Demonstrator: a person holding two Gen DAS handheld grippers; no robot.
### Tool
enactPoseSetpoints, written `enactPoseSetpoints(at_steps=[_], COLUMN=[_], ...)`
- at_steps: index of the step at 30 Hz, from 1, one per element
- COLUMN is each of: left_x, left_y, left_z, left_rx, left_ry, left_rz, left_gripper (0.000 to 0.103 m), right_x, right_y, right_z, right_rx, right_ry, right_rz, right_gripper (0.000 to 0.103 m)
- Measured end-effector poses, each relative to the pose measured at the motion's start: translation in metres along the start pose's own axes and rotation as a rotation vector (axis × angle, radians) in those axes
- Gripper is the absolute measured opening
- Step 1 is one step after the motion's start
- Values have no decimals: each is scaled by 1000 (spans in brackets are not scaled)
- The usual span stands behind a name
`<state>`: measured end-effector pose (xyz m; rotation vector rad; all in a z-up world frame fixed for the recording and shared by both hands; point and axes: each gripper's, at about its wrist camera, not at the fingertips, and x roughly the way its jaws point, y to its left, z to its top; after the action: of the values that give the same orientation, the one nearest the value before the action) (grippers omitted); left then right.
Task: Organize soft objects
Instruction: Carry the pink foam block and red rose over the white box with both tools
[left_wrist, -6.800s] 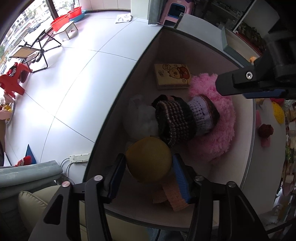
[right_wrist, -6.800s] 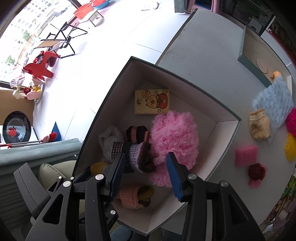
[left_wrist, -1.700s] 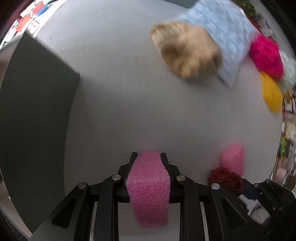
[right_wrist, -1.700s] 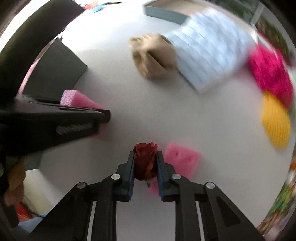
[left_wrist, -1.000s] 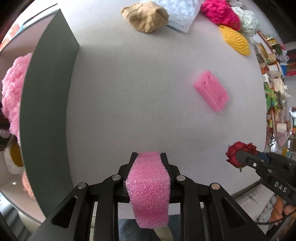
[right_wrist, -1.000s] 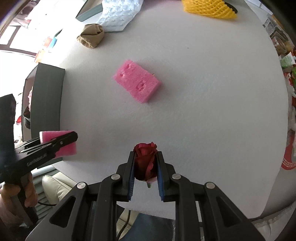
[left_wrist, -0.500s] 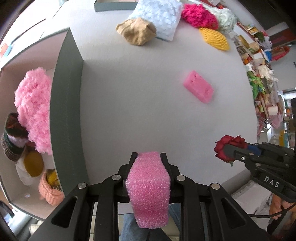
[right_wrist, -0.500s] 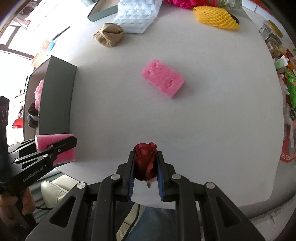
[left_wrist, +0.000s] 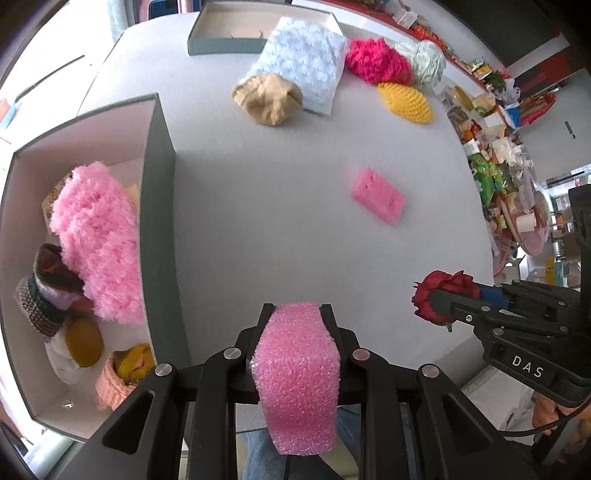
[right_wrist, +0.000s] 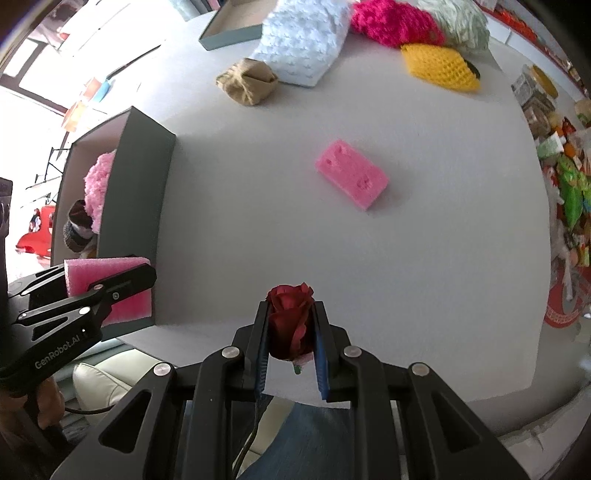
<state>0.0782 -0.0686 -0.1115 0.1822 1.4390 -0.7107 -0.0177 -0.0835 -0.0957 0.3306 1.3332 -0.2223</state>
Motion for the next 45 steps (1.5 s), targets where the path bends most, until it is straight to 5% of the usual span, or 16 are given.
enactPoseSetpoints(at_steps=[19,45], left_x=[-43,-95], left_y=[44,153], left_z=[-6,-60], left_rx=[-114,-456], left_ry=[-131,-240], left_rz=[-12,124], left_gripper=[24,24], right_x=[-20,-20], right_y=[71,195], right_z=[29,52], right_rx=[-196,-497], right_ry=[-33,-26], right_rz=[-36,3], right_gripper=[23,23])
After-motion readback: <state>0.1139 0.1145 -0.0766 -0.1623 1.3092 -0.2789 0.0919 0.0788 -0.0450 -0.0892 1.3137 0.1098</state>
